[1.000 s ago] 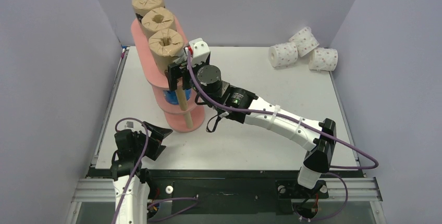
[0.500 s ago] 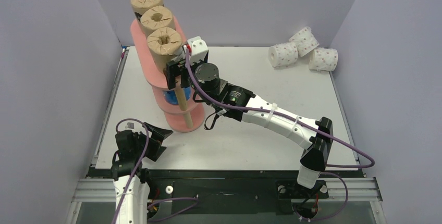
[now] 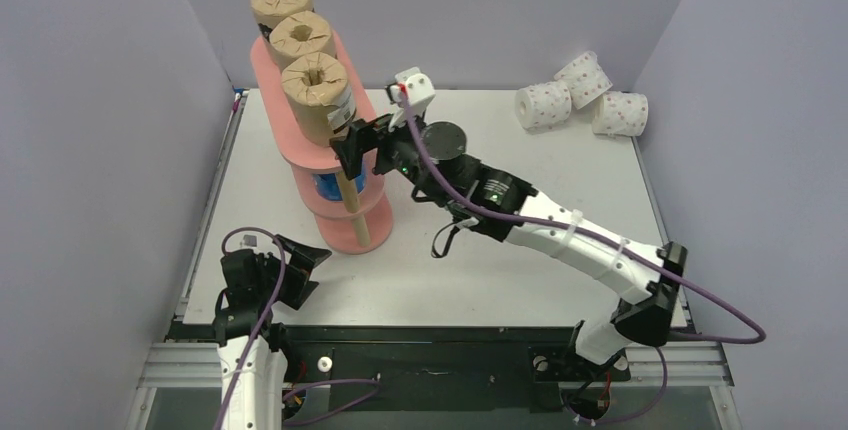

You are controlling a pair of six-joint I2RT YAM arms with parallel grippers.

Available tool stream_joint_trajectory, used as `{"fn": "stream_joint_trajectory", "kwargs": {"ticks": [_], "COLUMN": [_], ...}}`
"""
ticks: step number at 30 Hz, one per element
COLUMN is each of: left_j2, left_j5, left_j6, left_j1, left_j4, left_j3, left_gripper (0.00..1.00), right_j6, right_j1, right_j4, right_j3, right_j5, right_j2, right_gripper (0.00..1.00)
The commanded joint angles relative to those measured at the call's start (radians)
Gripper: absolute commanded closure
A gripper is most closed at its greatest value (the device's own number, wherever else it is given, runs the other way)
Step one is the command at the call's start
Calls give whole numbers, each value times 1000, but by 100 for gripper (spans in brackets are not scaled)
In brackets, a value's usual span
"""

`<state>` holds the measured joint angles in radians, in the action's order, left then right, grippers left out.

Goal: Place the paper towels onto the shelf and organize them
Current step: Adjust the paper towel on the shelf.

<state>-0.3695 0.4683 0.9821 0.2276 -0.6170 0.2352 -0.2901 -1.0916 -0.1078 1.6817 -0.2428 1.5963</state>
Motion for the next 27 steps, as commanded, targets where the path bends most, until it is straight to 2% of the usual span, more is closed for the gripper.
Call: {"fn": "stream_joint_trajectory", "kwargs": {"ticks": [1,3,5,6,8,10,15,22,27], "left_j2": [-15,-25,-37,-45,-58,-76,-148,-215,-217], "left_j5": [-17,-23,-30,-37,-49,-62,-92,-127,-131], "left_j6": [-22,-22,-23,-22,-23,-29,-42,-35,-7], "left_j1": [-2,-1,-1,-2,-2,-1,0,1,-1], "left_j4": [16,12,4,-2,-9,-18,-20,-4,27], "left_j3": [69,82,95,99,112,123,134,204,188], "left_gripper": [3,3,3,3,3,2,2,1,0], "right_j6": [-69,-127,-202,-259,-367,-487,-695,-856,-924], "right_j1": [51,108,174,232,300,370,481,506,498], "right_j4": [66,114,168,204,265,340,478,567,580], "right_j3": [-57,-97,-122,-133,-136,-135,-40,142,245], "right_j5": [82,109,145,161,212,297,377,439,463], "right_j2": [-182,-217,-226,-217,-185,-134,51,260,365], "right_gripper": [11,15,29,42,55,60,67,72,76]}}
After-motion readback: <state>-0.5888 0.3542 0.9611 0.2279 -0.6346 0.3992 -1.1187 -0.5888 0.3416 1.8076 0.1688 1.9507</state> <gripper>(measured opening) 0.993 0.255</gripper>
